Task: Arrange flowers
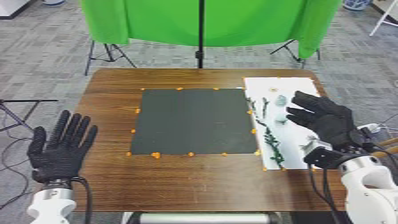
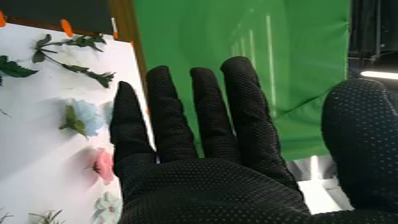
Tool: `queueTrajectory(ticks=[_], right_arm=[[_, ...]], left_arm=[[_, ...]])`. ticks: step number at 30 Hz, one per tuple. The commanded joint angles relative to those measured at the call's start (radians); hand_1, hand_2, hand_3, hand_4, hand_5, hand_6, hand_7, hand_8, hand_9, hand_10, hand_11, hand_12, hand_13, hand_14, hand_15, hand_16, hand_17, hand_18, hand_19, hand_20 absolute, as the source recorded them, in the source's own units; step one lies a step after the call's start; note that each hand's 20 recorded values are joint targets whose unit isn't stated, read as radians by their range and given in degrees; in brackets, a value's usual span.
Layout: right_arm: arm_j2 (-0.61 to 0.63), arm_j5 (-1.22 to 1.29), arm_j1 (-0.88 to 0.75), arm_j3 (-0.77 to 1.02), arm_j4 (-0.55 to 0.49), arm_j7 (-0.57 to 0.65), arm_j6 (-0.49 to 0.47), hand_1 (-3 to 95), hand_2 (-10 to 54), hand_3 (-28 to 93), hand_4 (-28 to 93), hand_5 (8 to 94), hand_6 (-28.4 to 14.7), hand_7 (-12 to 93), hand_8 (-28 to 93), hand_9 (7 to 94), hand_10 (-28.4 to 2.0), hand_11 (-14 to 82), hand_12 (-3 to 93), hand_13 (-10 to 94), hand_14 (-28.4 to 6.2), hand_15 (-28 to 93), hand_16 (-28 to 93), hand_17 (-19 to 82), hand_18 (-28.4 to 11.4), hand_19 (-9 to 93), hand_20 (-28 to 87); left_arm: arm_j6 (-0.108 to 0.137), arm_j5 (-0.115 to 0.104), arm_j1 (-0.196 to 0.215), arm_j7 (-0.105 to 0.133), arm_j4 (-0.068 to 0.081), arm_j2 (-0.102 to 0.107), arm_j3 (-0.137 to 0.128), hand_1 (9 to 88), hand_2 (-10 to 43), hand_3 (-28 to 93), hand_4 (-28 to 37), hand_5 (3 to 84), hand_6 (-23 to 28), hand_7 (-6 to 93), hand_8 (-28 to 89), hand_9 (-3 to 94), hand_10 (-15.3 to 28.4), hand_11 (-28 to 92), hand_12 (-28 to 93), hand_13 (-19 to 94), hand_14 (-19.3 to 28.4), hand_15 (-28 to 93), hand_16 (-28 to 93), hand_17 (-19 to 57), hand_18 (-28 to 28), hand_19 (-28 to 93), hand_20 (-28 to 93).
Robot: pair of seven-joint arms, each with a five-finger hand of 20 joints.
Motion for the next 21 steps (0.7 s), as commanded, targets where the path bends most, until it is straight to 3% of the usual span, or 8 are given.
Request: queueTrajectory(ticks=[1, 5, 7, 8, 10, 14, 17, 21], right_arm=[[-0.004, -0.004, -0.011, 0.006, 0.001, -0.008, -0.033, 15.0, 8.8, 84, -27, 50.2, -3.8, 12, -12, 44.5, -13.7, 5.0, 9.5, 37, -16.2, 11, 19, 10, -18.5, 32, 16], [0.003, -0.045, -0.004, -0.002, -0.008, 0.014, -0.022, 17.2, 5.9, 84, -27, 50.1, -4.0, 12, -12, 44.7, -14.8, 5.2, 9.9, 38, -16.3, 11, 19, 10, -18.7, 32, 16], [0.019, -0.183, -0.007, -0.031, -0.018, -0.006, 0.042, 18.1, 4.6, 84, -27, 50.1, -4.2, 13, -12, 45.0, -15.1, 5.5, 10.1, 40, -16.6, 12, 19, 11, -19.2, 37, 18], [0.032, -0.312, -0.009, -0.061, -0.024, -0.022, 0.116, 19.1, 3.1, 83, -27, 51.1, -4.7, 13, -12, 47.0, -15.2, 7.0, 10.2, 44, -16.1, 17, 20, 13, -20.3, 48, 24], [0.051, -0.541, -0.010, -0.091, -0.028, -0.012, 0.169, 20.5, -1.1, 83, -26, 55.7, -5.2, 13, -13, 55.0, -15.3, 10.6, 11.1, 52, -14.5, 29, 17, 17, -21.0, 65, 29], [0.093, -0.905, -0.015, -0.124, -0.033, 0.086, 0.144, 22.0, -7.3, 81, -26, 62.5, -5.0, 18, -13, 64.9, -17.1, 18.6, 15.7, 58, -14.4, 48, 17, 22, -21.7, 80, 35], [0.123, -1.189, -0.043, -0.145, -0.033, 0.119, 0.112, 23.6, -9.3, 78, -25, 61.1, -5.1, 26, -14, 66.2, -18.4, 31.9, 21.3, 60, -15.4, 61, 19, 32, -21.5, 91, 44], [0.157, -1.409, -0.076, -0.201, -0.026, 0.178, 0.151, 22.6, -9.5, 77, -27, 49.1, -5.5, 49, -20, 54.9, -20.1, 51.1, 28.8, 56, -17.0, 71, 23, 34, -22.1, 93, 49]], left_arm=[[0.012, -0.003, 0.003, -0.013, 0.001, -0.002, -0.004, 21.4, 17.1, 74, -28.3, 44.0, 8.6, 5.1, -9, 38.5, 14.4, 14, 6, 28, 13.5, 23, -6, -7.7, 13.1, 32, 11], [0.025, -0.008, -0.009, -0.006, 0.003, -0.001, 0.006, 21.4, 16.9, 74, -28.3, 44.0, 8.5, 5.3, -8, 38.6, 14.3, 14, 6, 28, 13.4, 23, -6, -7.7, 13.1, 32, 11], [0.033, -0.012, -0.014, -0.004, 0.005, 0.000, 0.013, 21.4, 16.9, 74, -28.3, 44.0, 8.6, 5.2, -9, 38.6, 14.3, 14, 7, 28, 13.5, 23, -6, -7.7, 13.1, 32, 11], [0.037, -0.014, -0.014, -0.002, 0.004, 0.000, 0.015, 21.4, 16.9, 74, -28.3, 44.1, 8.7, 5.2, -9, 38.6, 14.3, 14, 7, 28, 13.5, 23, -6, -7.7, 13.1, 32, 11], [0.038, -0.012, -0.019, 0.000, 0.006, -0.001, 0.018, 21.5, 16.9, 74, -28.3, 44.1, 8.8, 5.3, -8, 38.7, 14.3, 14, 7, 28, 13.8, 23, -6, -7.7, 13.1, 32, 11], [0.038, -0.011, -0.014, 0.008, 0.002, 0.000, 0.017, 21.4, 16.8, 74, -28.3, 44.2, 8.8, 5.6, -8, 38.7, 14.4, 15, 7, 28, 14.3, 24, -5, -7.9, 13.2, 33, 12], [0.044, -0.013, -0.011, 0.011, 0.000, -0.004, 0.016, 21.4, 16.8, 74, -28.3, 44.3, 8.9, 5.7, -8, 38.7, 14.5, 15, 7, 28, 14.4, 25, -5, -7.8, 13.3, 33, 12], [0.061, -0.015, -0.003, 0.012, -0.006, -0.005, 0.012, 21.5, 16.8, 74, -28.3, 44.5, 9.0, 6.0, -8, 38.5, 14.5, 15, 8, 28, 14.8, 26, -5, -8.0, 13.3, 33, 12]])
